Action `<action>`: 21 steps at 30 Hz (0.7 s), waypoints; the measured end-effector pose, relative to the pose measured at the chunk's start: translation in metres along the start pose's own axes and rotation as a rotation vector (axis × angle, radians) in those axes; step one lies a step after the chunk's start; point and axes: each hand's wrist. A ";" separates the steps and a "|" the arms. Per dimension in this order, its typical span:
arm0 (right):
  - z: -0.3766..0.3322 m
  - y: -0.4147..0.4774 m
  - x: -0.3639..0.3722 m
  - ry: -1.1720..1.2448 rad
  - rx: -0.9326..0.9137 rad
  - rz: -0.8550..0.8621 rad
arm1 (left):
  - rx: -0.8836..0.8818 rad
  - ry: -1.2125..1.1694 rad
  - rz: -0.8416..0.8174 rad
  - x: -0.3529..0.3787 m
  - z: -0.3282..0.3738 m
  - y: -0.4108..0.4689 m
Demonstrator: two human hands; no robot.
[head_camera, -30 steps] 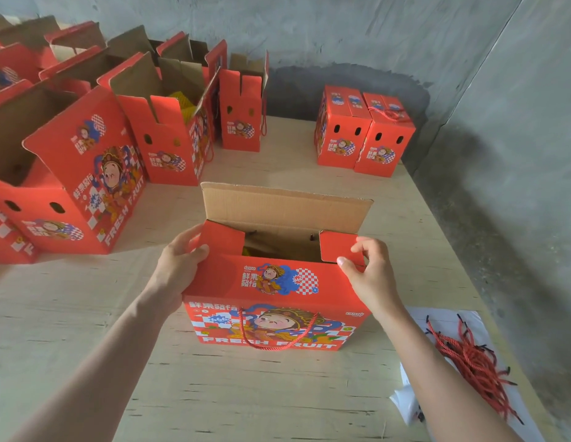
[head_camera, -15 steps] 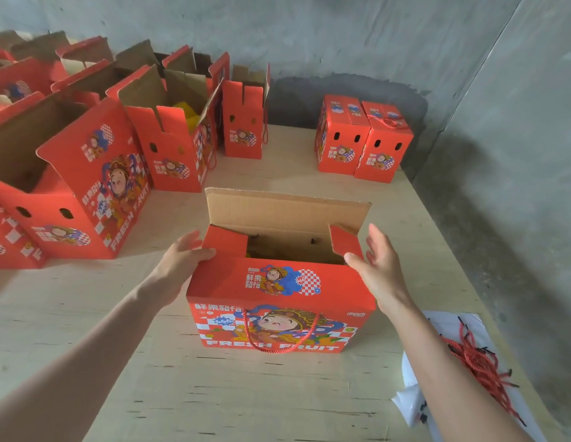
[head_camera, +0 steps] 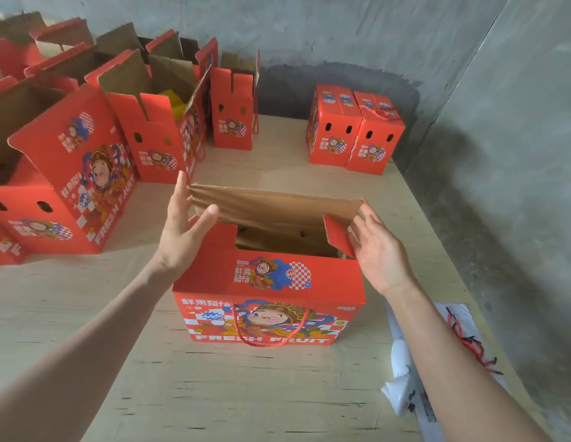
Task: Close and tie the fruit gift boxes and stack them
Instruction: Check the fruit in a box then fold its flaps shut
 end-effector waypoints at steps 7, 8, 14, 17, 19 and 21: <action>0.015 0.004 0.007 -0.618 -0.072 0.139 | -0.041 -0.082 0.091 -0.003 -0.003 0.000; 0.016 0.003 0.007 -0.624 -0.108 0.154 | -0.048 -0.095 0.122 -0.005 -0.003 0.000; 0.013 -0.011 -0.005 -0.606 -0.106 -0.031 | -0.145 -0.016 0.015 -0.021 -0.023 -0.010; 0.012 -0.009 -0.008 -0.758 -0.155 -0.022 | -0.197 0.013 -0.120 -0.027 -0.024 -0.013; 0.011 -0.005 -0.010 -0.853 -0.161 -0.026 | -0.231 0.017 -0.188 -0.028 -0.022 -0.012; 0.007 -0.001 -0.009 -0.888 -0.112 -0.090 | -0.252 0.046 -0.227 -0.028 -0.020 -0.006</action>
Point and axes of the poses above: each hand's wrist, its own y-axis towards the middle knuckle, its own x-axis out of the palm, z = x × y, and after that the axes turned 4 degrees about x, right-handed
